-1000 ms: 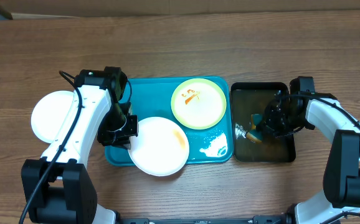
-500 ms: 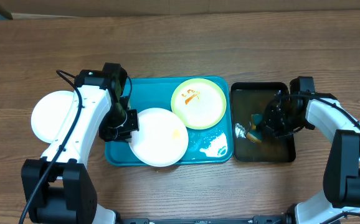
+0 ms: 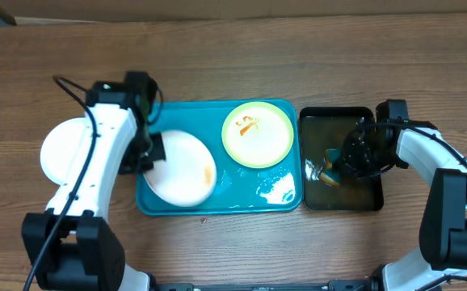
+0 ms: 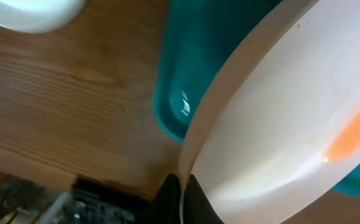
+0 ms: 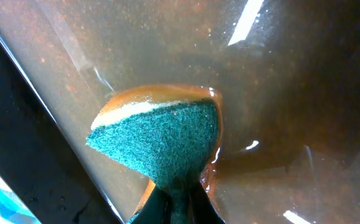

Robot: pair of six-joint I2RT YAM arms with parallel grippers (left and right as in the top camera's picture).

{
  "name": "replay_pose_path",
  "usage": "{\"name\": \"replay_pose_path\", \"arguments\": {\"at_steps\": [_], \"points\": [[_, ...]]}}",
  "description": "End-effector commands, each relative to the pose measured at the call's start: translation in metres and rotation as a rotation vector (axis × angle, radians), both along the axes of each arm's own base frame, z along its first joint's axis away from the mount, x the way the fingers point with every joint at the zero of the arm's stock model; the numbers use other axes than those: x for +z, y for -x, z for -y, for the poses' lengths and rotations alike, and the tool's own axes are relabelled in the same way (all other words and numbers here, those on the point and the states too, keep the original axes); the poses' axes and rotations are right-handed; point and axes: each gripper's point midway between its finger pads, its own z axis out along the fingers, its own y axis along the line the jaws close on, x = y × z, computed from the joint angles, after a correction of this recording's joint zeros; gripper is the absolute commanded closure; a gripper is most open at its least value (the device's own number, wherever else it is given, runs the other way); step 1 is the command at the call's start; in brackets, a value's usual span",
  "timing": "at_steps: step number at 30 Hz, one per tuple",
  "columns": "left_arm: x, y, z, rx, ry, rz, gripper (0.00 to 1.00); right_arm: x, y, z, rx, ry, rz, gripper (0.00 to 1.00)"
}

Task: Clean dirty plates on tray and stack at the side
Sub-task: 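Carry the white plate left with left gripper toward the cleaned plate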

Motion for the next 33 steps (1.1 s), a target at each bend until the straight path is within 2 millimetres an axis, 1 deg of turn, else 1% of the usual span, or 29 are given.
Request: {"name": "replay_pose_path", "arguments": {"at_steps": [1,3,6,10,13,17,21,25,28,33], "points": [[0.047,-0.034,-0.042,0.08,-0.262,0.189,0.96,-0.005,0.006,0.004,0.005,0.035,-0.02,0.96],[0.062,-0.043,-0.053,0.078,-0.37,0.246,0.96,-0.005,0.006,0.004,0.005,0.035,-0.019,0.96],[0.076,-0.049,-0.055,0.067,-0.499,0.306,0.96,-0.005,0.005,0.004,0.005,0.035,-0.016,0.96],[0.094,-0.057,-0.044,0.06,-0.625,0.409,0.96,-0.005,0.005,0.004,0.005,0.035,-0.016,0.96],[0.104,-0.066,-0.029,0.004,-0.69,0.483,0.96,-0.005,0.005,0.004,0.005,0.035,-0.017,0.96],[0.108,-0.075,-0.001,-0.073,-0.714,0.562,0.96,-0.005,0.005,0.004,0.005,0.035,-0.017,0.96],[0.111,-0.076,0.012,-0.111,-0.74,0.6,0.96,-0.005,0.005,0.004,0.005,0.035,-0.017,0.96],[0.123,-0.078,0.02,-0.149,-0.801,0.647,0.96,-0.005,0.005,0.004,0.005,0.035,-0.017,0.96],[0.124,-0.078,0.023,-0.161,-0.806,0.655,0.96,-0.005,0.005,0.004,0.005,0.035,-0.017,0.96],[0.124,-0.078,0.024,-0.162,-0.804,0.657,0.96,-0.005,0.005,0.004,0.005,0.035,-0.017,0.96]]}}
